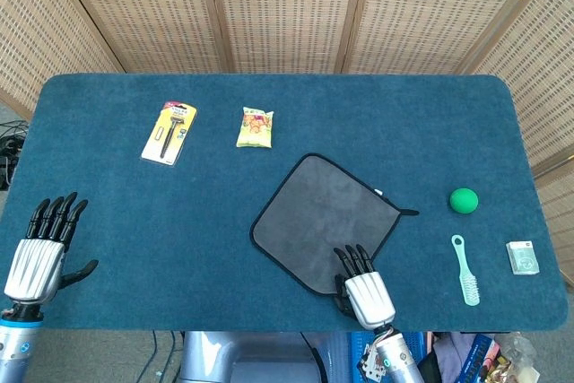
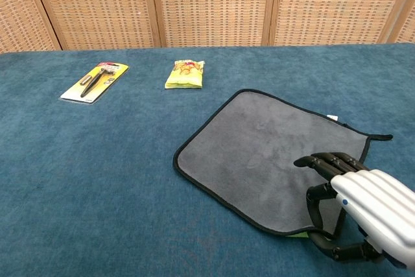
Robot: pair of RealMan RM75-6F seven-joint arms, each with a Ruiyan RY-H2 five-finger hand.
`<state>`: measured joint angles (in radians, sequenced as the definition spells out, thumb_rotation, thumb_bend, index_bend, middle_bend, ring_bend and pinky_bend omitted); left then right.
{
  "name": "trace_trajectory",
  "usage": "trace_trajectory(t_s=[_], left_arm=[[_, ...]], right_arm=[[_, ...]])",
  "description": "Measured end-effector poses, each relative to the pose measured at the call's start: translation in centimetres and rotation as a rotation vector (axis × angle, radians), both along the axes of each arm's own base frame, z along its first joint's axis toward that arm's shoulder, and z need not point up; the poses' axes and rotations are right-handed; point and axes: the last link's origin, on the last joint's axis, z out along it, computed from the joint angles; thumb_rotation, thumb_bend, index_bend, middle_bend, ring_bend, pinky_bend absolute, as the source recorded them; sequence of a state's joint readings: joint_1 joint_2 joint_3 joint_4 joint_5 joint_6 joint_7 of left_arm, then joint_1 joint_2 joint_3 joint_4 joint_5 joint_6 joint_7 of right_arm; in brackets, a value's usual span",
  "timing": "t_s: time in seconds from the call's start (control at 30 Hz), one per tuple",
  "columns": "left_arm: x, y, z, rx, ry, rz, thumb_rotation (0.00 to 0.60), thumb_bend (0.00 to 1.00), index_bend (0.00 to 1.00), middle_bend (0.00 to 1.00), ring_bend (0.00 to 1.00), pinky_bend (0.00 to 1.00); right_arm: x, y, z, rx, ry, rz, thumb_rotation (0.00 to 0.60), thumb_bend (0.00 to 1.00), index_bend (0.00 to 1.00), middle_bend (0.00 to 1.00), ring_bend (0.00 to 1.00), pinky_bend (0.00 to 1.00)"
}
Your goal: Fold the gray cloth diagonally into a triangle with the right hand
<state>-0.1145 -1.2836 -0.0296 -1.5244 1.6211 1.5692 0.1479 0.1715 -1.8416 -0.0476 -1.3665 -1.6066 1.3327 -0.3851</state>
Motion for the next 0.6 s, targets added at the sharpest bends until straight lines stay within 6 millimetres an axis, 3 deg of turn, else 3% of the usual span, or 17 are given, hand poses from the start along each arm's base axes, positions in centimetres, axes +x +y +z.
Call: trace_trajectory(t_s=[0.6], left_arm=[[-0.1,0.1,0.1,0.005,-0.004,0.002,0.6,0.16,0.0,0.0,0.0,0.0]], right_arm=[[1.4,-1.7,0.5,-0.024,0.01,0.052,0.6,0.52,0.62,0.14,0.0,0.0]])
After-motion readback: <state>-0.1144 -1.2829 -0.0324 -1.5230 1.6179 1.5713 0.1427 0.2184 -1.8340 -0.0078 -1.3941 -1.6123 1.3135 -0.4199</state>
